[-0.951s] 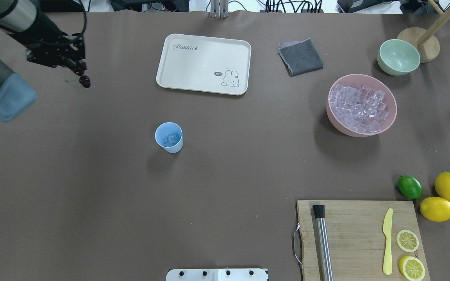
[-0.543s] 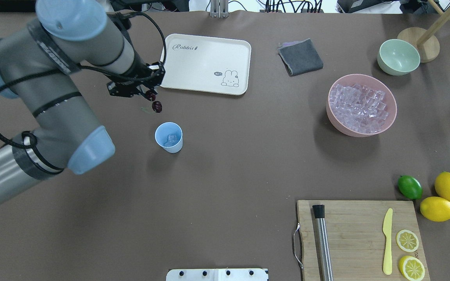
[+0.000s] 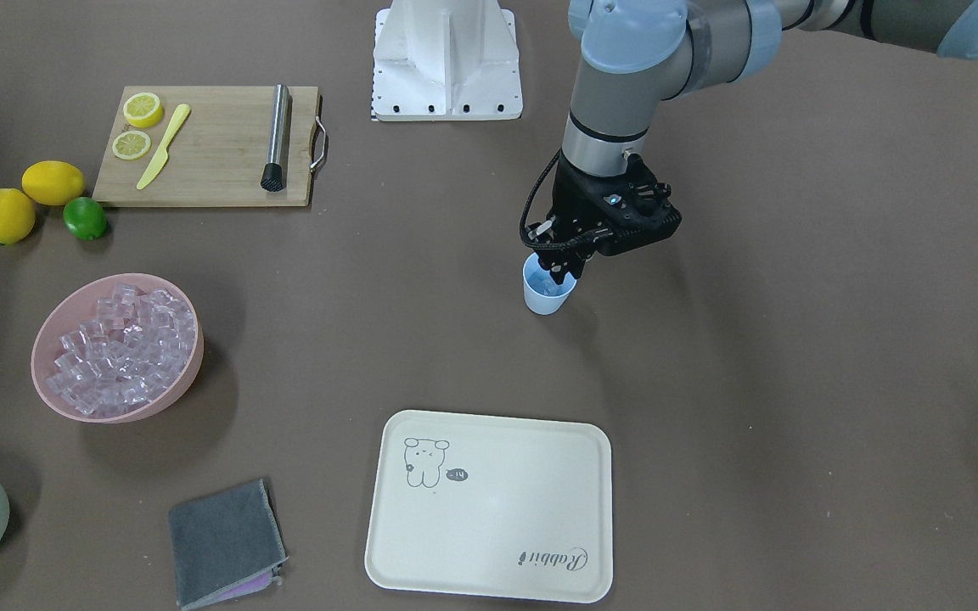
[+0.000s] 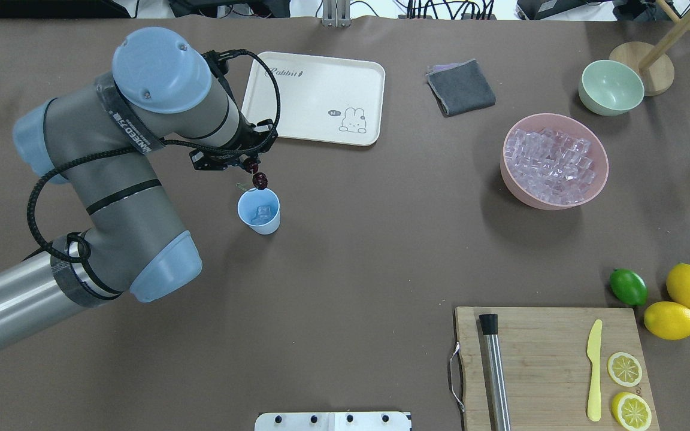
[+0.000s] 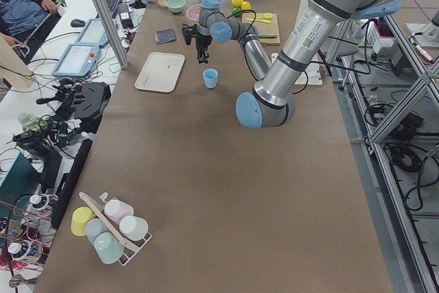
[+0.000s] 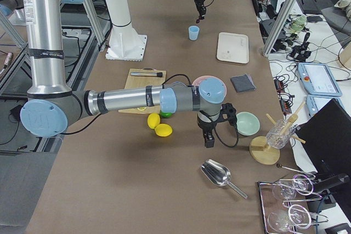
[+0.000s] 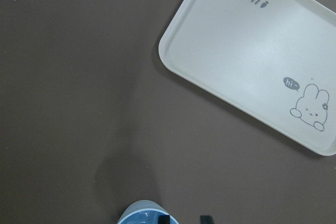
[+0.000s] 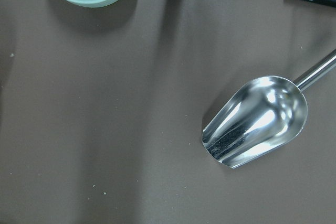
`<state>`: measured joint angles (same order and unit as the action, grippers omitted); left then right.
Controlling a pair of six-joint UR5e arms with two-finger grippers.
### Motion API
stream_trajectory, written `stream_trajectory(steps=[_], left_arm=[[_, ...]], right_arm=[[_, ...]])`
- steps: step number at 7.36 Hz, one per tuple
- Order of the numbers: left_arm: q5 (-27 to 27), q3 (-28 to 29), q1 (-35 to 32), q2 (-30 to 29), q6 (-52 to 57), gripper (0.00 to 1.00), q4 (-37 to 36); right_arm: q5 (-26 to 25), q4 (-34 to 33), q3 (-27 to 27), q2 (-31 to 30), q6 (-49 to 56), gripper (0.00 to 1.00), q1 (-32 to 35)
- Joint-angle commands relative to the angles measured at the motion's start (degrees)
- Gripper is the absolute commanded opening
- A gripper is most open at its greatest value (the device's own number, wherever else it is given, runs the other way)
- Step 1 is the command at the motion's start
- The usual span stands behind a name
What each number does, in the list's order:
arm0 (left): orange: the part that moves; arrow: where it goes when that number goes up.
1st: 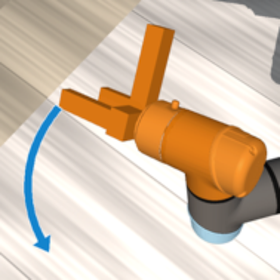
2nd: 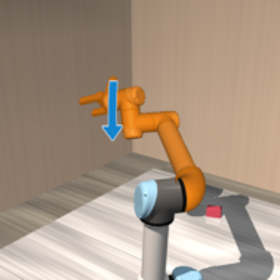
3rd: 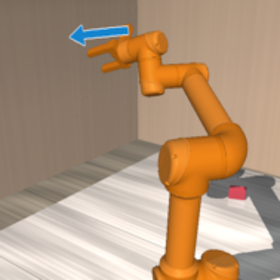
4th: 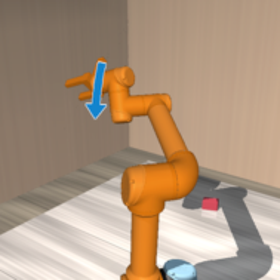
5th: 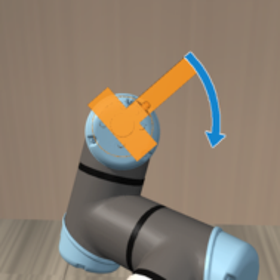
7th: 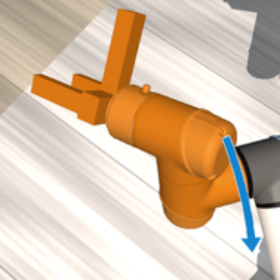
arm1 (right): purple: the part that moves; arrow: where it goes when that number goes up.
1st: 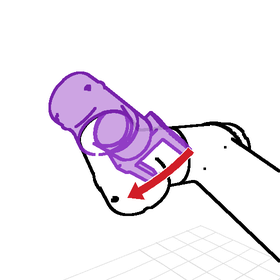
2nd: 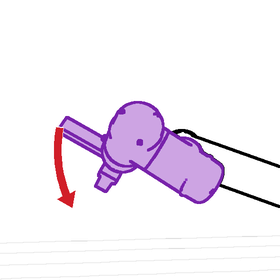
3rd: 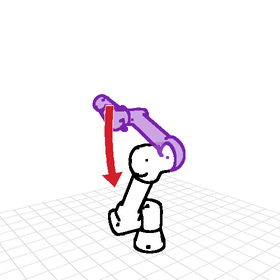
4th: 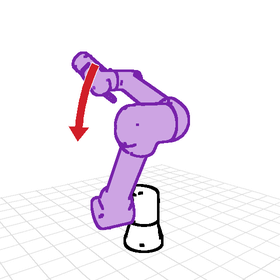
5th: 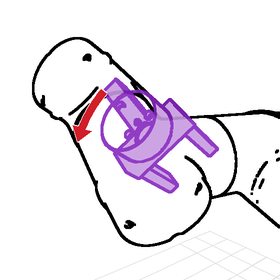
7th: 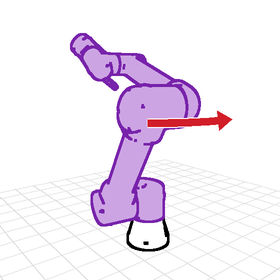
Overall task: Put ice and cherries in cup
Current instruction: 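Carry the cherries with the left gripper over the light-blue cup, then open the left gripper to drop the cherries into the cup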
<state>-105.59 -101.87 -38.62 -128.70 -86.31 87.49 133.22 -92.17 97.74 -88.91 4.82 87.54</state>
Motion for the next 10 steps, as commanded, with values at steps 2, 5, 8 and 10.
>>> stream_trajectory(steps=[2,5,8,10], left_arm=[[1.26,-0.17,1.52,0.47,0.0,0.31,0.49],[1.35,-0.34,1.62,2.04,0.0,0.98,0.4],[0.56,-4.89,-0.65,6.84,3.49,0.98,0.4],[-6.77,-6.76,-9.14,15.99,19.01,0.98,1.53]], right_arm=[[1.08,0.06,0.08,-0.03,0.36,0.99,0.18],[1.26,-0.29,0.17,-0.21,0.36,0.99,0.35],[1.35,-0.38,0.08,-0.21,0.36,0.99,0.35],[2.48,-0.38,0.17,-0.56,0.36,0.99,0.35]])
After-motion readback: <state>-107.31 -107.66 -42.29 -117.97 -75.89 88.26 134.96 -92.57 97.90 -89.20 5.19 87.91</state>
